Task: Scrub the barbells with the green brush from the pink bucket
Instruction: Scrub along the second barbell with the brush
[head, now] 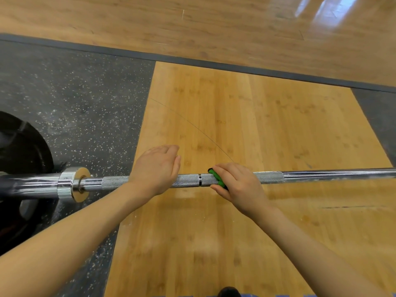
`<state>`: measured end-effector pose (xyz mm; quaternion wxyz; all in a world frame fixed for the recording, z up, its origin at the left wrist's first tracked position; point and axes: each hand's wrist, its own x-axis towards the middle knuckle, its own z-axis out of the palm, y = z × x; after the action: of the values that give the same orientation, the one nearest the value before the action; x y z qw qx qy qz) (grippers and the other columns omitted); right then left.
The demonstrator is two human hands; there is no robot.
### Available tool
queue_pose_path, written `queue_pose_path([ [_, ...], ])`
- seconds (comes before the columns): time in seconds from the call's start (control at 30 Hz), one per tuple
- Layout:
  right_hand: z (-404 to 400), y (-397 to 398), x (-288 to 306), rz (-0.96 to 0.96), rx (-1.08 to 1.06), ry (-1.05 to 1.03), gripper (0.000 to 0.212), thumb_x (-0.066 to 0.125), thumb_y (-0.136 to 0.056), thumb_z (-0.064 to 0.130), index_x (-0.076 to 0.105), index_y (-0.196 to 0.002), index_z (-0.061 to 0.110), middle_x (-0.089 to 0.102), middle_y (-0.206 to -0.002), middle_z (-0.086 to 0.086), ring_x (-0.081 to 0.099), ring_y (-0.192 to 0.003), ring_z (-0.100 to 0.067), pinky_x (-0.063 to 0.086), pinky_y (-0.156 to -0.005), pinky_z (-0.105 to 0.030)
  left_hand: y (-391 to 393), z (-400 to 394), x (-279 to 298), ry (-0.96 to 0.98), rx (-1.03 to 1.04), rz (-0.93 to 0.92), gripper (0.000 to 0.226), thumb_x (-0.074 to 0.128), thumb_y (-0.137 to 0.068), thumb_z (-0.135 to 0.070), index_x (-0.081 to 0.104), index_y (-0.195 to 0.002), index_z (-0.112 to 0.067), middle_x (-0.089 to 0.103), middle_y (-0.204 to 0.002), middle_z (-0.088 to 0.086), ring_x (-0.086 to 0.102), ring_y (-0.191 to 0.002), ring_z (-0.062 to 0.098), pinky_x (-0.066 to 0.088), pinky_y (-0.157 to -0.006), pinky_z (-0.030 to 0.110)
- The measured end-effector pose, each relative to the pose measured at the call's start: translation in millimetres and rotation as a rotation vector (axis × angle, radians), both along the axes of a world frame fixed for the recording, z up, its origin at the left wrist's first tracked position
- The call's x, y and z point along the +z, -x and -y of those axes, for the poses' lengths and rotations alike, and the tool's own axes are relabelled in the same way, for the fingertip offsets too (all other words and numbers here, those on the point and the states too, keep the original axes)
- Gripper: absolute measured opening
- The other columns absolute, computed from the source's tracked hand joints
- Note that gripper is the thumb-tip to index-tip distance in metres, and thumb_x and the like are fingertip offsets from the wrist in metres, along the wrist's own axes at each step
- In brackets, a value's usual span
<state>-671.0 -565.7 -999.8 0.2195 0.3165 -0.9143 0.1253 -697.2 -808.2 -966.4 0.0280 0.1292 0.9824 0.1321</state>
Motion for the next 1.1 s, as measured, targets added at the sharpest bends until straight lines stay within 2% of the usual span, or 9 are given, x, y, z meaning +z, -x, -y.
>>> queue_pose_path([
  [0.23,2,27,4,0.042,-0.012,0.004,0.054,0.038,-0.1,0.047,0.067,-0.11,0.003,0.067,-0.104,-0.007,0.059,-0.09,-0.022,0.049,-0.074,-0.034,29,0,1,0.017,0.016,-0.002,0.056,0.02,-0.093,-0.036,0.056,-0.123,-0.007,0.063,-0.121,0.012,0.059,-0.107,0.031,0.042,-0.089,0.037],
  [0.4,6,50,10,0.101,-0.032,-0.005,0.049,0.046,-0.093,0.045,0.066,-0.113,0.004,0.066,-0.106,-0.007,0.061,-0.092,-0.023,0.051,-0.075,-0.035,58,1,0,0.045,0.038,-0.047,0.056,0.019,-0.092,-0.038,0.057,-0.116,-0.005,0.066,-0.106,0.013,0.06,-0.094,0.032,0.041,-0.078,0.037],
  [0.53,10,69,8,0.046,-0.06,0.05,0.055,0.04,-0.098,0.048,0.065,-0.113,0.001,0.066,-0.107,-0.01,0.059,-0.092,-0.025,0.05,-0.077,-0.036,82,2,-1,0.076,0.066,-0.093,0.062,0.013,-0.09,-0.044,0.057,-0.114,-0.007,0.066,-0.101,0.011,0.059,-0.087,0.033,0.04,-0.071,0.036],
  [0.63,15,80,4,0.018,-0.098,0.107,0.06,0.033,-0.1,0.05,0.066,-0.111,0.001,0.066,-0.106,-0.01,0.058,-0.091,-0.025,0.048,-0.076,-0.035,100,1,-3,0.077,0.067,-0.139,0.046,0.028,-0.099,-0.038,0.059,-0.111,-0.005,0.066,-0.096,0.012,0.058,-0.082,0.034,0.04,-0.066,0.036],
  [0.7,17,88,1,0.029,-0.112,0.116,0.061,0.033,-0.1,0.051,0.067,-0.11,0.001,0.066,-0.105,-0.01,0.06,-0.089,-0.027,0.05,-0.075,-0.036,107,-1,-1,0.072,0.059,-0.193,0.046,0.03,-0.099,-0.036,0.061,-0.107,-0.003,0.067,-0.093,0.014,0.06,-0.078,0.035,0.043,-0.065,0.038],
  [0.77,17,95,1,0.04,-0.121,0.111,0.056,0.039,-0.099,0.049,0.067,-0.108,0.002,0.067,-0.104,-0.009,0.061,-0.087,-0.027,0.051,-0.073,-0.037,106,-4,3,0.016,0.08,-0.228,0.058,0.02,-0.094,-0.041,0.062,-0.106,-0.003,0.067,-0.095,0.015,0.062,-0.08,0.035,0.046,-0.068,0.039],
  [0.87,17,108,3,0.052,-0.121,0.109,0.051,0.046,-0.093,0.047,0.067,-0.107,0.003,0.067,-0.102,-0.009,0.062,-0.086,-0.027,0.051,-0.072,-0.036,94,-11,-2,-0.053,0.073,-0.236,0.056,0.023,-0.095,-0.04,0.061,-0.115,-0.004,0.066,-0.112,0.014,0.062,-0.1,0.033,0.047,-0.084,0.04],
  [0.97,18,115,5,0.055,-0.118,0.138,0.055,0.041,-0.097,0.049,0.066,-0.111,0.002,0.066,-0.106,-0.011,0.062,-0.091,-0.029,0.053,-0.075,-0.04,78,-10,-16,0.021,0.016,-0.25,0.056,0.027,-0.097,-0.043,0.059,-0.124,-0.006,0.057,-0.133,0.015,0.052,-0.124,0.031,0.038,-0.105,0.046],
  [1.1,23,109,7,-0.033,-0.131,0.189,0.051,0.045,-0.098,0.043,0.063,-0.116,-0.001,0.065,-0.111,-0.014,0.06,-0.096,-0.028,0.049,-0.082,-0.036,80,-3,-30,0.122,-0.087,-0.308,0.058,0.025,-0.1,-0.047,0.057,-0.128,-0.008,0.05,-0.141,0.015,0.041,-0.135,0.032,0.029,-0.111,0.047],
])
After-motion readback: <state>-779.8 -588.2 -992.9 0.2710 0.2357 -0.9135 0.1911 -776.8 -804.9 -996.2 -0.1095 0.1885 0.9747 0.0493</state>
